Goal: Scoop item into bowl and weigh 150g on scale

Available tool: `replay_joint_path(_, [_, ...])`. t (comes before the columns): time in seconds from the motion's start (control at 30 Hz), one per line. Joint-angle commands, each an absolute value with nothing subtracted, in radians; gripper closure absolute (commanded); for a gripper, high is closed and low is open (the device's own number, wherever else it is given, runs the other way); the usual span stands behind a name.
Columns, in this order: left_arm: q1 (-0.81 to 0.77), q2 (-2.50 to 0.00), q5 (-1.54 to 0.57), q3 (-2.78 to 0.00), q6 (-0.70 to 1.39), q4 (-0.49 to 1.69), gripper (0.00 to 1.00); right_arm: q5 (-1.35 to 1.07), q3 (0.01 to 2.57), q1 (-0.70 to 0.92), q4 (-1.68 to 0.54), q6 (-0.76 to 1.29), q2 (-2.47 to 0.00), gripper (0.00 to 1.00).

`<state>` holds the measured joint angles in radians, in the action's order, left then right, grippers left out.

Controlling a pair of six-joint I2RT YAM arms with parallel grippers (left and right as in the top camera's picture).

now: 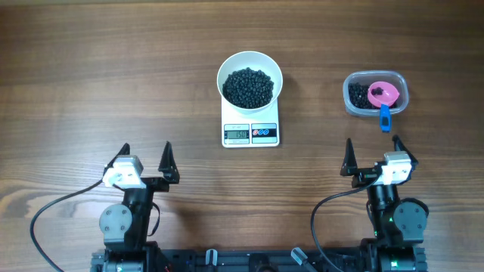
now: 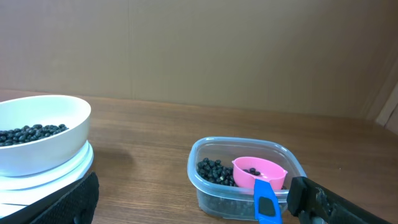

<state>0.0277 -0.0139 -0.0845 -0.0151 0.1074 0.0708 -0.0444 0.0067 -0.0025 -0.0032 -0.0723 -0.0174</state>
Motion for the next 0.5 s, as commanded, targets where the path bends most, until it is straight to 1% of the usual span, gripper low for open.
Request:
replay_joint_path(0.0, [0.036,-0.003,-0.093,-0.006,-0.008,0.069,0.00,-0.053,0.006,0.003,-0.001,-0.076,-0.004,0.00])
replay_joint_path(0.17, [0.036,-0.003,-0.031,-0.006,-0.033,0.075,0.00,-0.053,0.006,0.003,0.000,-0.076,-0.004,0.00])
replay_joint_path(0.33, [0.036,-0.003,-0.021,-0.006,-0.098,0.075,0.00,-0.053,0.006,0.003,-0.001,-0.076,-0.004,0.00])
replay_joint_path(0.47, [0.036,-0.003,-0.016,-0.006,-0.101,0.075,0.00,-0.053,0.006,0.003,-0.001,-0.076,-0.004,0.00])
